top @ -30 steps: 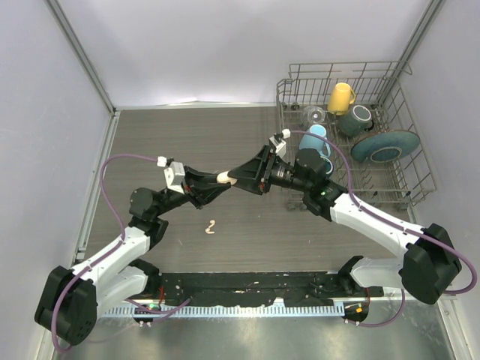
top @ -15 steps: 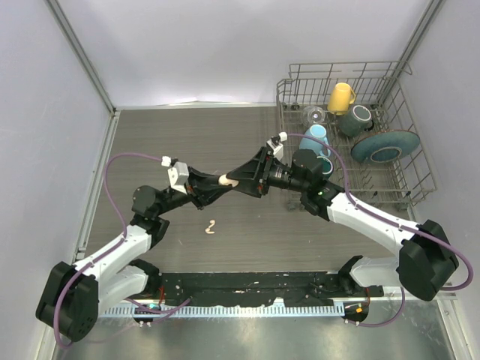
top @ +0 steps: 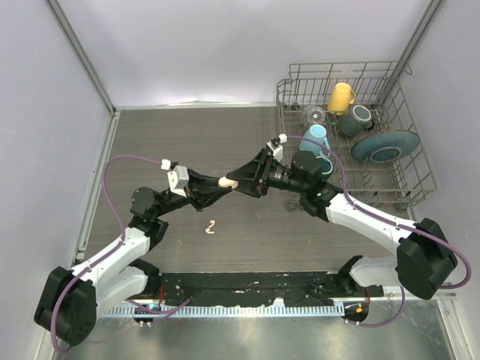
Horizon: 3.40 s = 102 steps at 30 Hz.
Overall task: Insert the wireless bluetooth earbuds into the charging case
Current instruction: Pick up the charging case at the center of the board, then open the charging case.
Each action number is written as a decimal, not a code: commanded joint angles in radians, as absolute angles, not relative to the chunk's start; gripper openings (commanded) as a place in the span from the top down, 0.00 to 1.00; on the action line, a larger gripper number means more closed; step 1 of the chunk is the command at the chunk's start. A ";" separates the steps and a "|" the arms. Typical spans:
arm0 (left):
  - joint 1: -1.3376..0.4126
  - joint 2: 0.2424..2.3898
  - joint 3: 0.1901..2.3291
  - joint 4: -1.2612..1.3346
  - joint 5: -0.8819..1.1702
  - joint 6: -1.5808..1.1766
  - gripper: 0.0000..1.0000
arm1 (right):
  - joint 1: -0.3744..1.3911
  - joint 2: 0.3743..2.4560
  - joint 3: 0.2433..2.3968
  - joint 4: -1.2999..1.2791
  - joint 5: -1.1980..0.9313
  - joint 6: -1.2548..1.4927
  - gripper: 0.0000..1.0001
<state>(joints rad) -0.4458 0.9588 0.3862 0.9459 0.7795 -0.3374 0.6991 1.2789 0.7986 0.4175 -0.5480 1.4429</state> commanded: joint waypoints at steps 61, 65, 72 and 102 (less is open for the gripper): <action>-0.463 0.974 0.170 1.526 0.509 -0.419 1.00 | 0.821 1.143 0.928 0.071 -0.221 0.951 0.32; -0.466 0.962 0.149 1.543 0.546 -0.405 1.00 | 0.892 1.135 1.049 -0.194 -0.066 0.787 0.32; -0.483 0.942 0.135 1.546 0.577 -0.370 1.00 | 1.014 1.218 1.155 -0.294 0.072 0.707 0.33; -0.486 0.848 0.123 1.542 0.673 -0.331 1.00 | 1.040 1.250 1.236 -0.301 0.195 0.712 0.35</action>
<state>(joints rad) -0.4774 0.8619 0.1219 1.2678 0.5957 -0.3473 1.0595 1.2678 1.1778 -0.3473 0.1387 0.7132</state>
